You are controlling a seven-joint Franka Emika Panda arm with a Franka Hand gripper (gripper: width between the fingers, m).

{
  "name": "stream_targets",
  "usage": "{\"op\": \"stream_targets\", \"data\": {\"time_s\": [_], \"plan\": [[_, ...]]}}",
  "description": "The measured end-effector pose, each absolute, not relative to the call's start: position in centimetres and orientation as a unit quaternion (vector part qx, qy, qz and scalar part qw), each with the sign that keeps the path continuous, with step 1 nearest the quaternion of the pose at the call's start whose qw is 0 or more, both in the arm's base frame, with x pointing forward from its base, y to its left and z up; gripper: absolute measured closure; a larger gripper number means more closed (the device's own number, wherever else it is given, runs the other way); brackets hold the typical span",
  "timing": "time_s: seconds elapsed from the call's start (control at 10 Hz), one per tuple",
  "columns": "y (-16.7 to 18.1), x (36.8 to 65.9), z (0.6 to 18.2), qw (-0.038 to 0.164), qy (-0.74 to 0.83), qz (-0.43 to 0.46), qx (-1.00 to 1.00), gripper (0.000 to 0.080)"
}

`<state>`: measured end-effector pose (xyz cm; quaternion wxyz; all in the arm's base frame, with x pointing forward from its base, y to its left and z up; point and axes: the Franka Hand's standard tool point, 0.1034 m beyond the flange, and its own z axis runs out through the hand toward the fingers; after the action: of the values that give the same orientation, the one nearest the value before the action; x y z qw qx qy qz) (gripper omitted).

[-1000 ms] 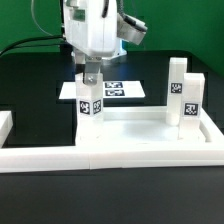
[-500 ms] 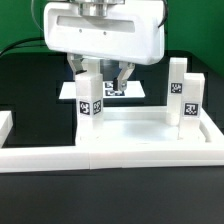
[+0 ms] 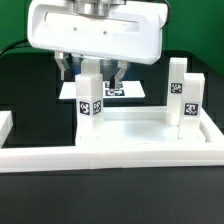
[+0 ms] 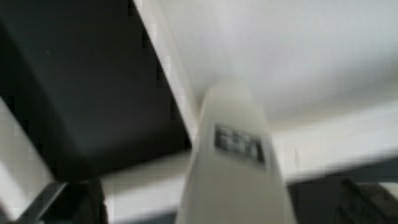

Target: Assemble desk

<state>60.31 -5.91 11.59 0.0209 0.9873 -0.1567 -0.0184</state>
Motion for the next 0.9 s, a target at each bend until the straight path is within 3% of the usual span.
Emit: {"op": "stream_targets", "data": {"time_s": [0.3, 0.8, 0.9], "plan": [[-5.4, 60.5, 11.3, 0.007, -0.093, -0.015, 0.996, 0.0150], [-6.4, 60.4, 11.6, 0.028, 0.053, -0.020, 0.998, 0.0150], [-7.2, 60.0, 11.9, 0.017, 0.121, -0.041, 0.992, 0.0150]]}}
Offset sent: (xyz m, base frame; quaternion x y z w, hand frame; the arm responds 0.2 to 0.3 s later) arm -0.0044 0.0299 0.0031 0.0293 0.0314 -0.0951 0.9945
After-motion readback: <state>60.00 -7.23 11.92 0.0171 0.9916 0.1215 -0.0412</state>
